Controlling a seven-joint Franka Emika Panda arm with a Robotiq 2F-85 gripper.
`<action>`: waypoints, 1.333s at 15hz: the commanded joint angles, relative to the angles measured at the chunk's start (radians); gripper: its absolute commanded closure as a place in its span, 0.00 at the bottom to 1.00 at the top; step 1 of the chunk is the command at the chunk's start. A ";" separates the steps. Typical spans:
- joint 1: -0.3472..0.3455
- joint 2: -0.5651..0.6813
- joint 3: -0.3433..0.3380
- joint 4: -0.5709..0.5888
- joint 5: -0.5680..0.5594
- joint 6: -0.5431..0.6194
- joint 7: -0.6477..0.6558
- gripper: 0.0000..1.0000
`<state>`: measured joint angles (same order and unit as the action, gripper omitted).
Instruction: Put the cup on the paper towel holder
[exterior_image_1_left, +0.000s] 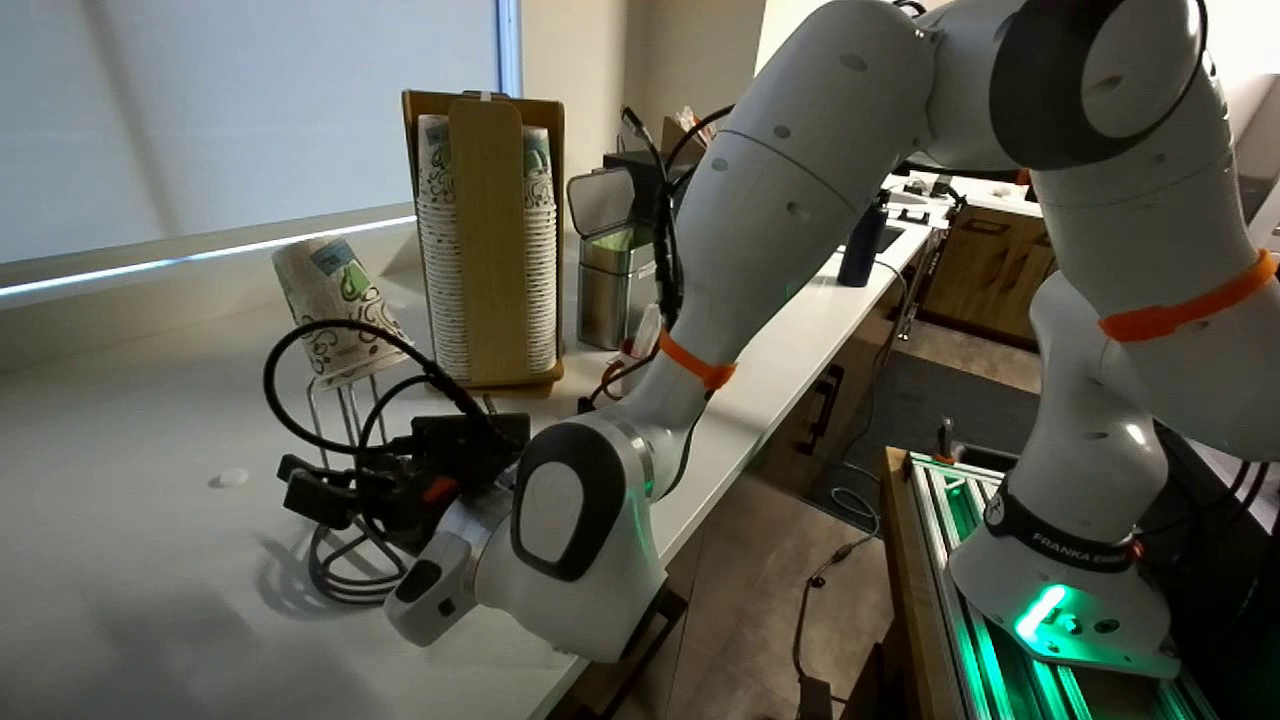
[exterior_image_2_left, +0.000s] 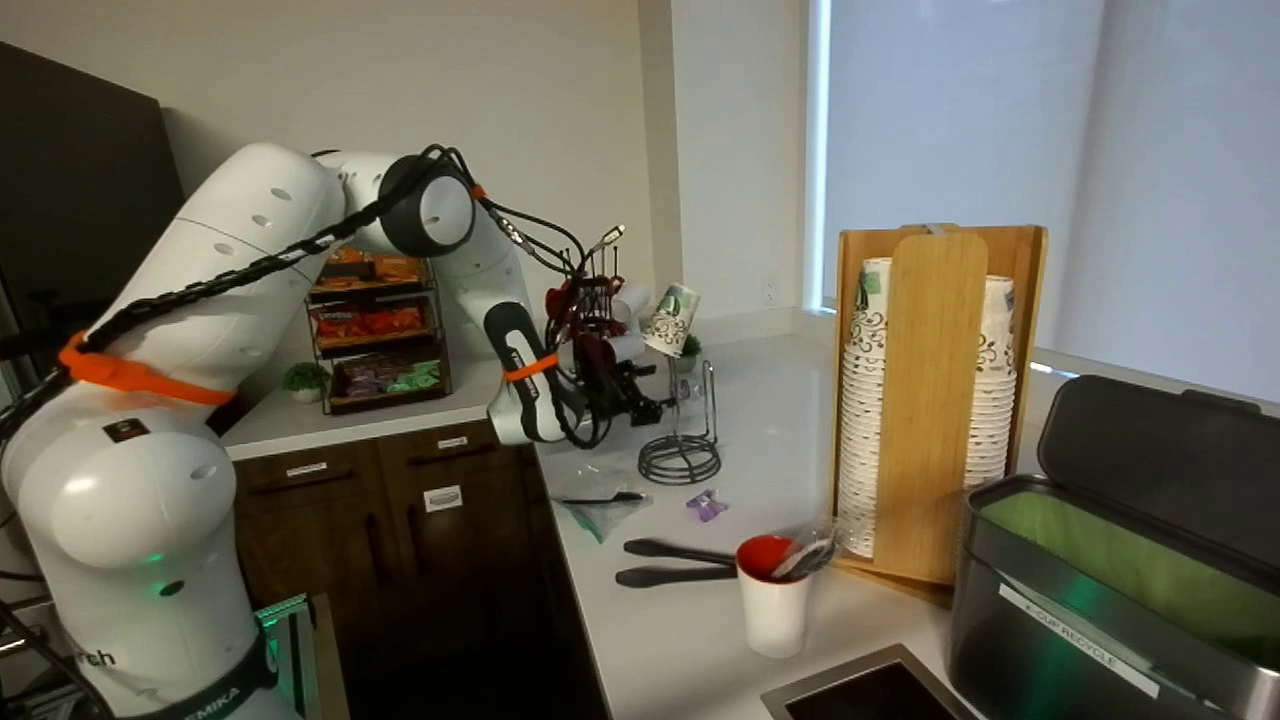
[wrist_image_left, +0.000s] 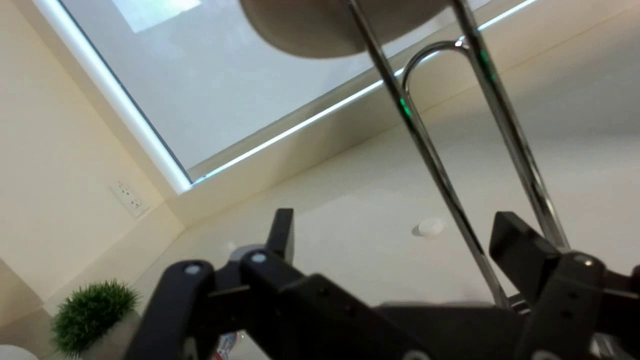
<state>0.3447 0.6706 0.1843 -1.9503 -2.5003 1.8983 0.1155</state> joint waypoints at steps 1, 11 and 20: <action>-0.010 -0.044 0.003 -0.042 -0.039 0.100 -0.119 0.00; 0.627 -0.197 -0.486 -0.135 -0.022 0.009 0.084 0.00; 0.334 -0.283 -0.256 -0.283 0.015 -0.715 0.137 0.00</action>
<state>0.7929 0.4423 -0.1833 -2.1672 -2.5010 1.3547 0.2593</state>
